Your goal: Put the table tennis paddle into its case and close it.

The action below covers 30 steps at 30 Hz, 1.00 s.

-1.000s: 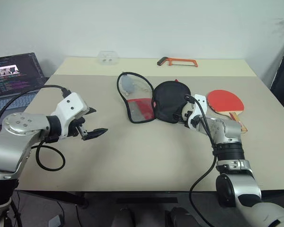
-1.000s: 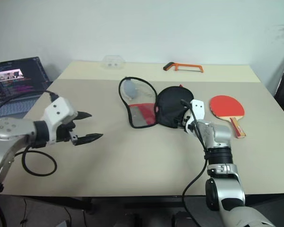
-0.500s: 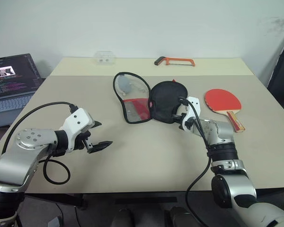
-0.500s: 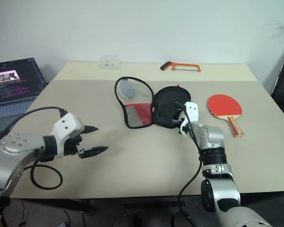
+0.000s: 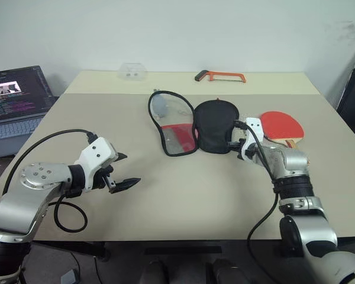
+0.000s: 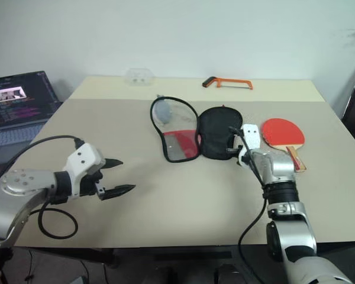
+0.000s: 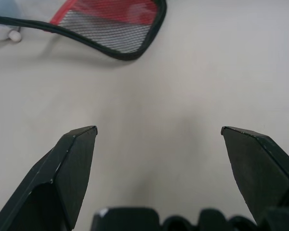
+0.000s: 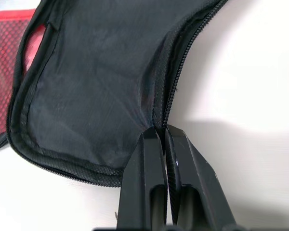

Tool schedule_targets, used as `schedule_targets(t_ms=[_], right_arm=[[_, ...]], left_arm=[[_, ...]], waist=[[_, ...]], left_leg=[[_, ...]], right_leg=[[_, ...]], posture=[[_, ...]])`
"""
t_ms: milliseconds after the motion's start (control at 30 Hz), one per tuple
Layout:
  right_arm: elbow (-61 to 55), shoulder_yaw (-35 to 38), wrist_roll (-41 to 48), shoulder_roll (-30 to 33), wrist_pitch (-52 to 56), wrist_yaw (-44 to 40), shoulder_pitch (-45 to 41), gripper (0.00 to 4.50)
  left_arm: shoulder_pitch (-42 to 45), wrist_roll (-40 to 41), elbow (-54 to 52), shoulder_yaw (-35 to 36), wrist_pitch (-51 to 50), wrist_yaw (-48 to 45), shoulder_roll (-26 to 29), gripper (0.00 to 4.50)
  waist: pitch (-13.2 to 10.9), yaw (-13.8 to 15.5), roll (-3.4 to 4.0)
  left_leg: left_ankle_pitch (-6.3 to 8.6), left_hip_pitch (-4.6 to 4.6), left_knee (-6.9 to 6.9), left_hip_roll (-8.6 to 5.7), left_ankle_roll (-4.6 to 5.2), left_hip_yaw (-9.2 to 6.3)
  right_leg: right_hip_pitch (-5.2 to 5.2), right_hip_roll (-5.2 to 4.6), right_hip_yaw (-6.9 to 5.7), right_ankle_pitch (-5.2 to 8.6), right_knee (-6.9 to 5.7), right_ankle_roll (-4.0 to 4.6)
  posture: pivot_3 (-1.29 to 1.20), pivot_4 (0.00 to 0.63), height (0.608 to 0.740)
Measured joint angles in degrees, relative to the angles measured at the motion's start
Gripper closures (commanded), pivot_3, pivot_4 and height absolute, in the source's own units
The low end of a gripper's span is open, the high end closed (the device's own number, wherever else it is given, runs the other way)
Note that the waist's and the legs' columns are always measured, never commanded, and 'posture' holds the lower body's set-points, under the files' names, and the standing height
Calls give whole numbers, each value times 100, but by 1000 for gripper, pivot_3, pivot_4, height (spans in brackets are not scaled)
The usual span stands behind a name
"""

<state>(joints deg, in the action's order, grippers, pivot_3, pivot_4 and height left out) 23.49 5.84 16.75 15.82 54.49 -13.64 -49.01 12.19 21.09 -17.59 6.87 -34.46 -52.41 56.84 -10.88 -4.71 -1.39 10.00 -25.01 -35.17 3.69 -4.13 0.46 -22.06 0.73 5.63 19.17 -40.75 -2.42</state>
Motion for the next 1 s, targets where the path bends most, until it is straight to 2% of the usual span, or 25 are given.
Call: schedule_targets(t_ms=[200, 400, 733, 1000], right_arm=[[208, -366, -70, 618, -38, -838, -10, 4431], [968, -940, -441, 1209, -583, -1894, -386, 4431], [1948, -1279, -966, 1385, -1401, -2856, -802, 4431], [2060, -1395, -1272, 1398, -1814, -3198, -834, 4431]], left_arm=[[85, -13, 30, -10, 23, -58, -21, 0], [217, -86, 182, -108, 125, -89, -66, 0], [305, -104, 249, -215, 154, -95, -96, 0], [192, -104, 243, -214, 155, -73, -183, 0]], waist=[[-1, -1, -2], [-2, -2, -3], [-4, -3, -5], [-4, -2, -5]], left_leg=[[0, 0, 13, 0, 0, 4], [0, 0, 13, 0, 0, 7], [0, 0, 13, 0, -1, 6], [-1, 0, 13, 0, -1, 5]], right_leg=[[-6, 1, 1, 5, 3, 8], [-7, 0, 2, 5, 3, 8], [-7, 0, 2, 5, 3, 8], [-7, 0, 1, 5, 2, 8]], posture=[[0, 150, 740], [0, 150, 740], [0, 150, 740], [0, 150, 740]])
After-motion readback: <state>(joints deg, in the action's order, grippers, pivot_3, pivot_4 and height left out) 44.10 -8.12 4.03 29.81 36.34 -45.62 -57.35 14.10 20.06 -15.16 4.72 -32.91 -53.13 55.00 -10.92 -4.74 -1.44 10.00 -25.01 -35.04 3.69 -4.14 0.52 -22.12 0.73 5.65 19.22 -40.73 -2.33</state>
